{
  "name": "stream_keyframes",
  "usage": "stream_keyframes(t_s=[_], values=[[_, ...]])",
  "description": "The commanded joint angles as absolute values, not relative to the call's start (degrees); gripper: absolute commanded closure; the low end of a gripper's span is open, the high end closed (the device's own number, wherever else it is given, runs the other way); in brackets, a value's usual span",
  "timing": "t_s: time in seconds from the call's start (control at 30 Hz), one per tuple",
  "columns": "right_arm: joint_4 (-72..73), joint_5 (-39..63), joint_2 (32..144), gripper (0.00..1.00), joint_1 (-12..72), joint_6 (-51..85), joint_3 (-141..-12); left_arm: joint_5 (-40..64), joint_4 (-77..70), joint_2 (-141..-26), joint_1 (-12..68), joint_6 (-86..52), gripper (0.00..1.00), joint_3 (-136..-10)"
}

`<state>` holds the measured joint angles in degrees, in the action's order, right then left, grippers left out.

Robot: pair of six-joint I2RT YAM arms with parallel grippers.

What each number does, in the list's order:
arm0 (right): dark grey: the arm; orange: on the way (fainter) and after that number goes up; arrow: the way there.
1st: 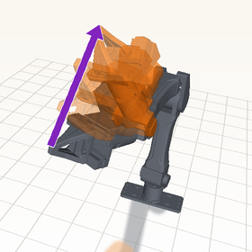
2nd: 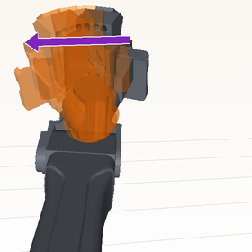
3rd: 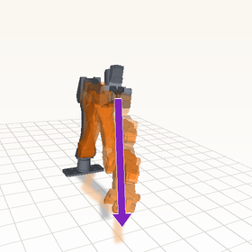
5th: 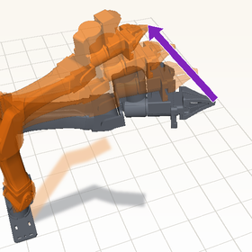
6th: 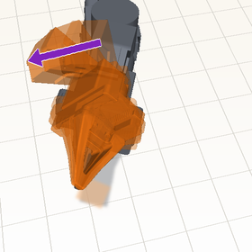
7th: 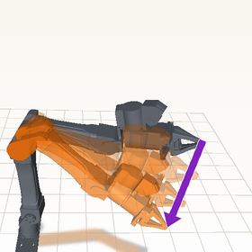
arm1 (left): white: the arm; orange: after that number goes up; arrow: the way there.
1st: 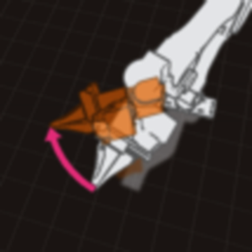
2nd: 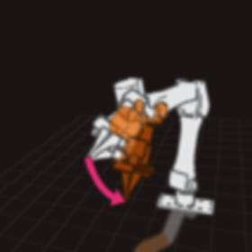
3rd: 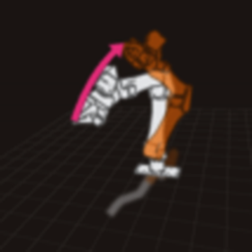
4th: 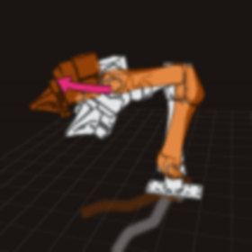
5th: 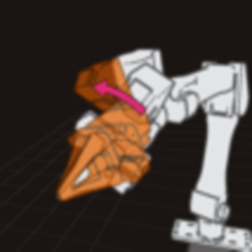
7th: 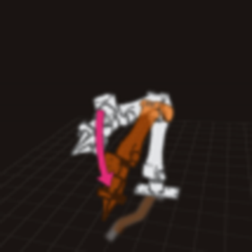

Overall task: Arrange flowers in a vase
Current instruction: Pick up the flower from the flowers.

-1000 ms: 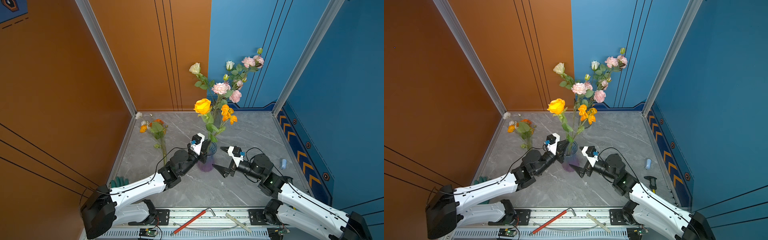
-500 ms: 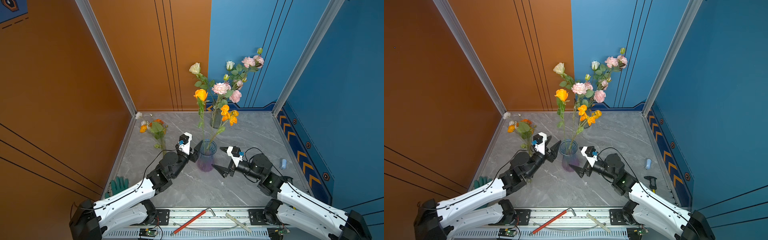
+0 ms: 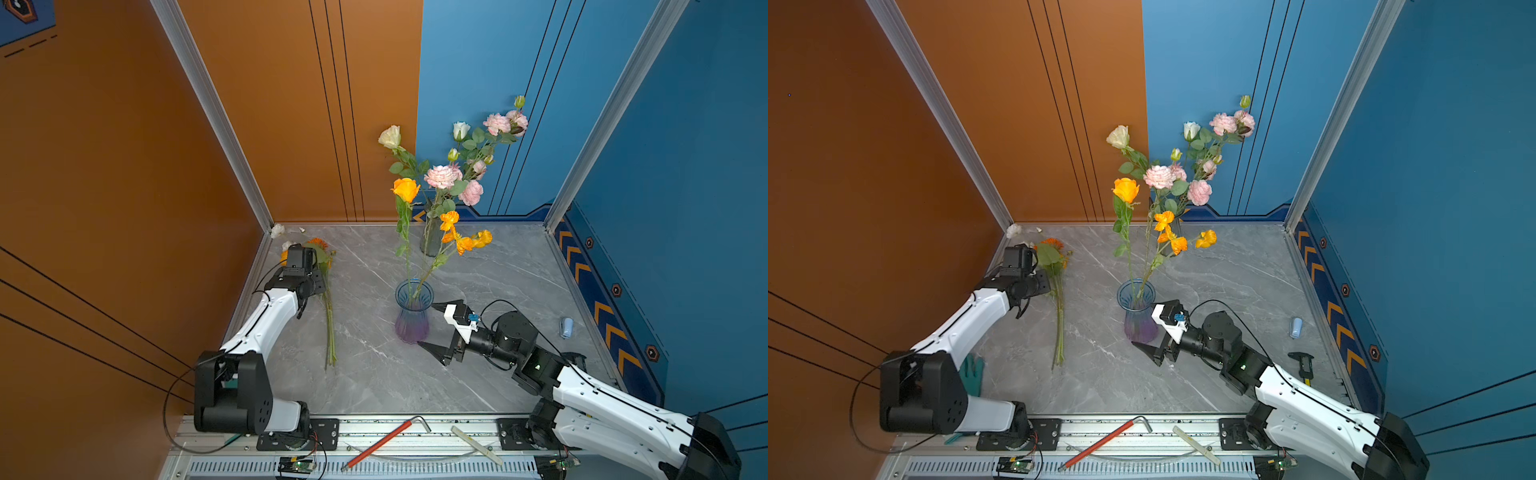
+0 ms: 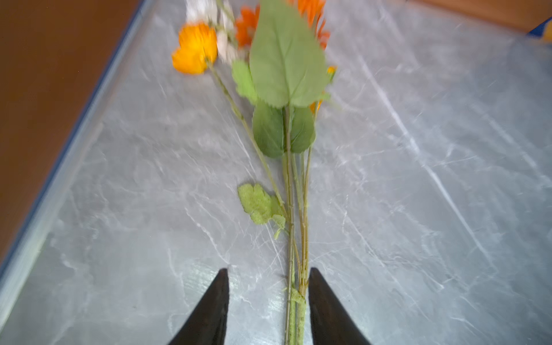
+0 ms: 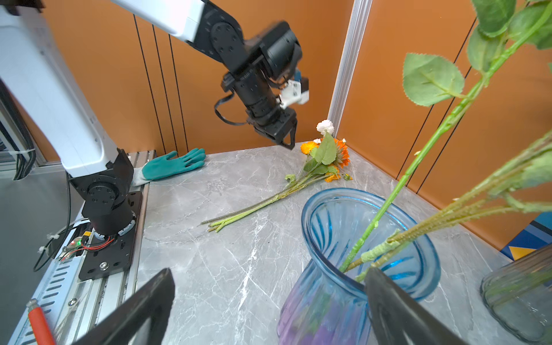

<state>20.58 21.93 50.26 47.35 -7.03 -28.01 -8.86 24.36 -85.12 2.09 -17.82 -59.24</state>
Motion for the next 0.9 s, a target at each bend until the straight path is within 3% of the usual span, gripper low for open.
stream_keyframes(t_s=[0.0, 0.23, 0.57, 0.87], values=[[20.78, 22.86, 50.94, 0.00, 47.97, -8.25, -29.09, -4.14, 28.81, -91.59, 1.55, -18.60, 0.59, -66.49], [20.04, 22.30, 50.80, 0.00, 47.90, -8.87, -29.16, -4.90, 29.15, -102.17, 0.35, -17.58, 0.65, -72.84], [20.47, 22.52, 51.86, 0.00, 47.91, -8.83, -29.12, -4.19, 27.12, -106.69, 0.00, -18.11, 0.72, -74.25], [20.39, 22.59, 51.29, 0.00, 47.80, -8.96, -29.03, -4.29, 27.10, -109.83, -0.24, -17.71, 0.71, -75.08]])
